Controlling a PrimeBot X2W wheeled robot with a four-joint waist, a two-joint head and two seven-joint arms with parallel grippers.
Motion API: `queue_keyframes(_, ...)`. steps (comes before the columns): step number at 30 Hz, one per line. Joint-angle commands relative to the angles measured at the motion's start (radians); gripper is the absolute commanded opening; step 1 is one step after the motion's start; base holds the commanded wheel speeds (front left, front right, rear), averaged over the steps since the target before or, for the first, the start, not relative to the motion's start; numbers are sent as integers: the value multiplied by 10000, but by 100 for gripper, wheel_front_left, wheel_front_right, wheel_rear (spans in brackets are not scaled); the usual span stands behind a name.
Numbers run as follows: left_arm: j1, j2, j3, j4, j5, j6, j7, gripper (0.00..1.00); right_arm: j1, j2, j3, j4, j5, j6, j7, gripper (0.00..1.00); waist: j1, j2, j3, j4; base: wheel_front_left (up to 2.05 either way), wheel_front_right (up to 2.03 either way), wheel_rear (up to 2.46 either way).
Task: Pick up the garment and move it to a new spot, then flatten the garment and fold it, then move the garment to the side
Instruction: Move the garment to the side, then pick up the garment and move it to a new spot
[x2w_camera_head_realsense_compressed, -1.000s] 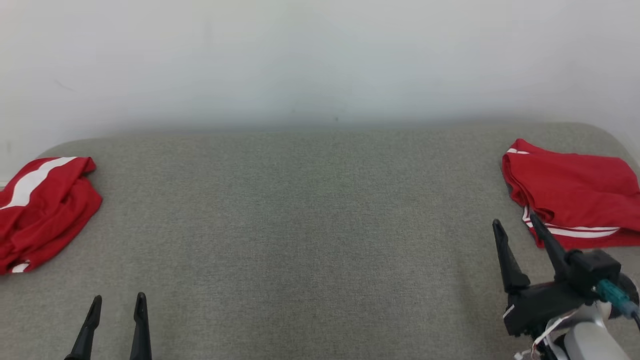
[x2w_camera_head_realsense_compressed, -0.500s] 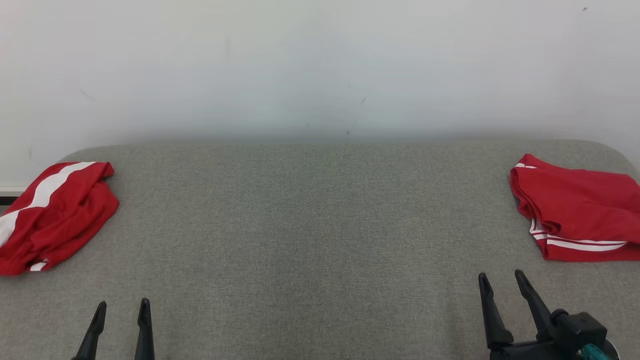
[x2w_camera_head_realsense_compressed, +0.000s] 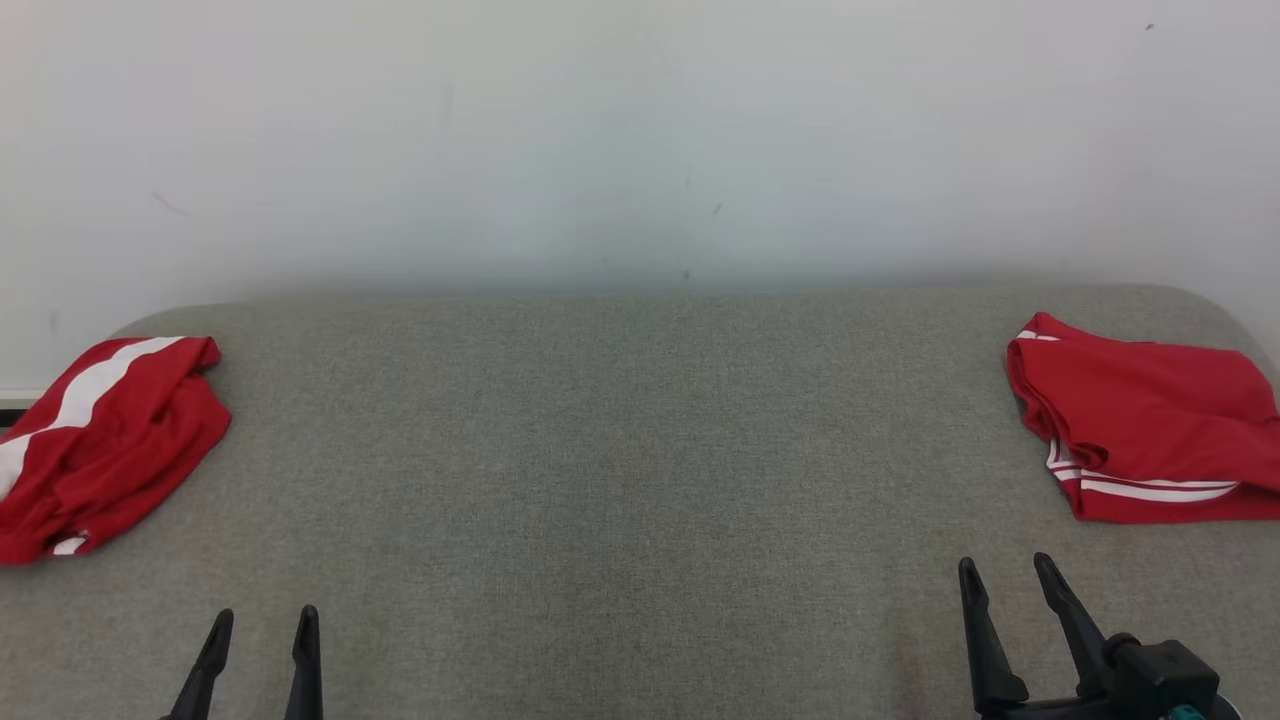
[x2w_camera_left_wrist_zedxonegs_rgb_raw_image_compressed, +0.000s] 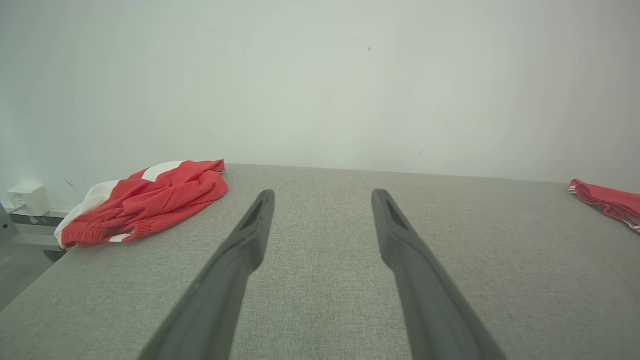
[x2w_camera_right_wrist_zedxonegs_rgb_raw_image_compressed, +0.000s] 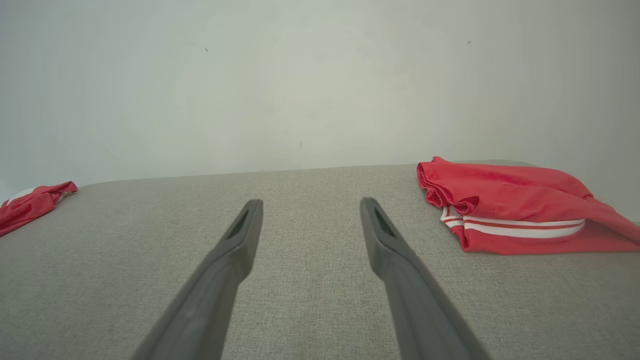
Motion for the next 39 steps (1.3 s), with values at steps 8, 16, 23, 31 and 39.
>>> queue_keyframes(8, 186, 80, -85, -160, -114, 65, 167, 100, 336, 185, -189, -370, -137, -1, 282, 100, 0, 0, -25, -55, 0, 0, 0)
queue_keyframes(16, 70, 149, -161, -74, -105, 89, 233, 100, 376, 237, -235, -407, -99, -1, 287, 100, 0, 0, -30, 164, 0, 0, 0)
queue_keyframes(23, -65, 242, -261, -158, -22, 149, 363, 100, 456, 296, -219, -216, 60, -1, 181, 100, 0, 0, -29, 925, 0, 0, 0)
queue_keyframes(31, -12, 425, -168, -310, -94, 262, 598, 100, 455, 370, -134, 56, 158, -1, -1, 100, 0, 0, 48, 2305, 0, 0, 0)
queue_keyframes(39, -168, 492, -186, -208, -186, 312, 706, 100, 319, 407, -97, 351, 263, -1, -142, 100, 0, 0, 66, 3810, 0, 0, 0)
